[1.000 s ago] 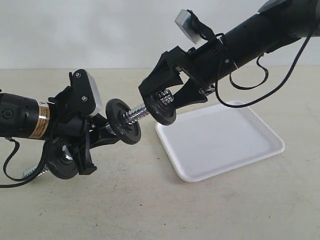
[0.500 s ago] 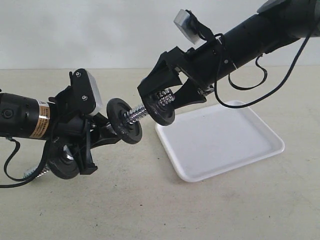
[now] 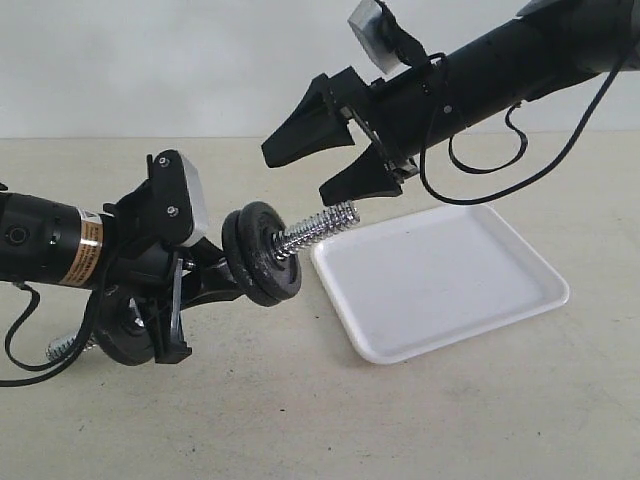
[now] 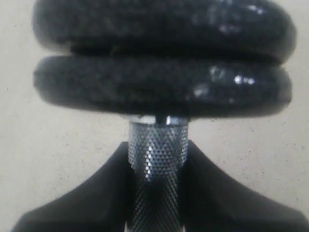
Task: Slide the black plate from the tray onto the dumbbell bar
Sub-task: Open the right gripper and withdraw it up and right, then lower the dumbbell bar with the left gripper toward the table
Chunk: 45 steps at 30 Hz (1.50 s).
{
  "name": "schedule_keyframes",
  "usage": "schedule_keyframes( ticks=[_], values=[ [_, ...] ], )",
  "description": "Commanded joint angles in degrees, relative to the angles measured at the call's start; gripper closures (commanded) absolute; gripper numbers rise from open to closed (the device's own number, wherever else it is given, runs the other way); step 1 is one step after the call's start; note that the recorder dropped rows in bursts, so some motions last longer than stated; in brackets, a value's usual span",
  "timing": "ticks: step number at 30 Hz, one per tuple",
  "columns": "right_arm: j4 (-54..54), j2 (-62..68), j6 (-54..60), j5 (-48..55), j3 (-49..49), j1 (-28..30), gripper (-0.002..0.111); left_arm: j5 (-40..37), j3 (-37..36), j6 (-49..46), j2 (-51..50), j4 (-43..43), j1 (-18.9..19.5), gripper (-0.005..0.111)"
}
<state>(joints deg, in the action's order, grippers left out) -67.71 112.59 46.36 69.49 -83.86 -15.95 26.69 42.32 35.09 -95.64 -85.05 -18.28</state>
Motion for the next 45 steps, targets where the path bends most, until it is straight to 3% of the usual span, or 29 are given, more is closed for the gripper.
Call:
schedule_keyframes(
  ticks=[1, 6, 10, 12, 14, 15, 18, 20, 23, 27, 34, 38, 45],
  values=[
    [-0.55, -0.74, 0.72, -0.10, -0.24, 0.00, 0.007, 36.79, 2.35, 0.39, 3.26, 5.15, -0.14, 0.102],
    [-0.55, -0.74, 2.97, -5.35, -0.24, 0.11, 0.007, 35.59, 2.35, 0.39, 3.26, 6.52, -0.14, 0.102],
    [-0.55, -0.74, 10.94, -11.35, -0.24, 0.11, 0.007, 34.63, 2.35, 0.39, 3.26, 7.50, -0.14, 0.102],
    [-0.55, -0.74, 11.81, -13.84, -0.24, 0.11, 0.011, 34.63, 2.35, 0.39, 3.26, 7.50, -0.14, 0.102],
    [-0.80, -0.74, 13.19, -16.29, -0.24, 0.11, 0.028, 34.51, 2.35, 0.49, 3.26, 7.50, -0.14, 0.102],
    [-0.80, -0.85, 13.19, -17.76, -0.24, 0.11, 0.043, 34.51, 2.35, 0.49, 3.26, 7.50, -0.14, 0.102],
    [-0.50, -1.44, 12.84, -19.30, -0.24, 0.11, 0.110, 34.40, 2.35, 0.60, 3.26, 7.50, -0.14, 0.102],
    [-1.18, -1.89, 12.26, -21.14, -0.24, 0.11, 0.105, 34.00, 2.35, 0.76, 3.26, 7.54, -0.14, 0.102],
    [-0.63, -2.79, 11.92, -23.31, -0.24, 0.11, 0.108, 33.01, 2.35, 1.56, 3.26, 8.62, -0.14, 0.102],
    [1.85, -4.81, 10.57, -25.93, -0.24, 0.11, 0.109, 29.06, 2.35, 2.75, 3.26, 15.08, -0.14, 0.102],
    [22.49, -10.80, -1.23, -30.16, -0.24, 0.11, 0.109, 16.34, 2.35, 2.75, 3.26, 29.83, -0.14, 0.102],
    [34.85, -14.73, -8.91, -26.82, -0.24, 0.11, 0.109, 11.06, 2.35, 2.75, 3.26, 32.88, -0.14, 0.102],
    [42.04, -20.27, -9.75, -15.35, -0.24, 0.01, 0.109, 3.02, 2.35, 4.50, 3.26, 37.85, -0.14, 0.102]
  ],
)
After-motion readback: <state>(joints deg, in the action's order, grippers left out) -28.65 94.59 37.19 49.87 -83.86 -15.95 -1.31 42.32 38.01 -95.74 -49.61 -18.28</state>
